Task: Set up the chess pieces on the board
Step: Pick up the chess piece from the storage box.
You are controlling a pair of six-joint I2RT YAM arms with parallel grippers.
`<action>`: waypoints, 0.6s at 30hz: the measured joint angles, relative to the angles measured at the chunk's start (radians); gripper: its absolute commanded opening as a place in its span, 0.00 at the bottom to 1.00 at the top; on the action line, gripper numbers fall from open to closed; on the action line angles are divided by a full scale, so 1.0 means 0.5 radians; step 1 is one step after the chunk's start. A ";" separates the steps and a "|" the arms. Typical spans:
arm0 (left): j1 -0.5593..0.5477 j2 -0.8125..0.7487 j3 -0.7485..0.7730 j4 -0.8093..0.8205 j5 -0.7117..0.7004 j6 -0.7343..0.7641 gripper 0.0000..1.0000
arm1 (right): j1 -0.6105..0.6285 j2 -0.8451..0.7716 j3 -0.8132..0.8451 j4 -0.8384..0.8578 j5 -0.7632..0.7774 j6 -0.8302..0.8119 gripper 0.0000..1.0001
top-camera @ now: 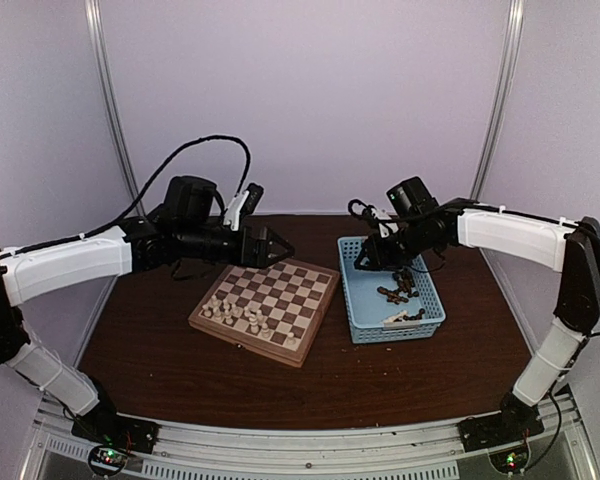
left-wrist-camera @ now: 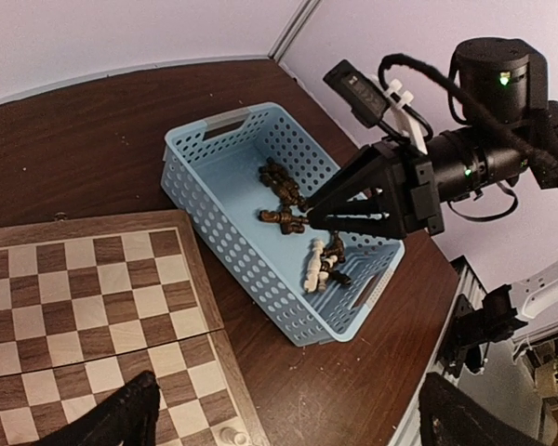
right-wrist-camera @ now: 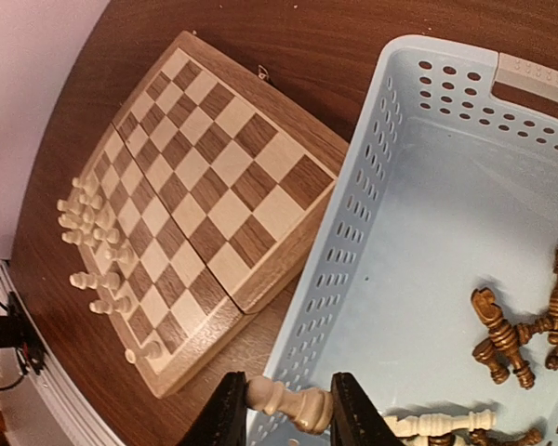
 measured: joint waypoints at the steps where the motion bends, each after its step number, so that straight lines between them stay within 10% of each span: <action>1: 0.000 0.014 -0.025 0.045 -0.002 0.027 0.96 | -0.002 -0.014 -0.024 0.040 -0.031 0.040 0.31; 18: -0.011 0.626 -0.219 1.314 0.336 0.440 0.61 | -0.182 -0.127 -0.480 0.896 -0.638 0.901 0.32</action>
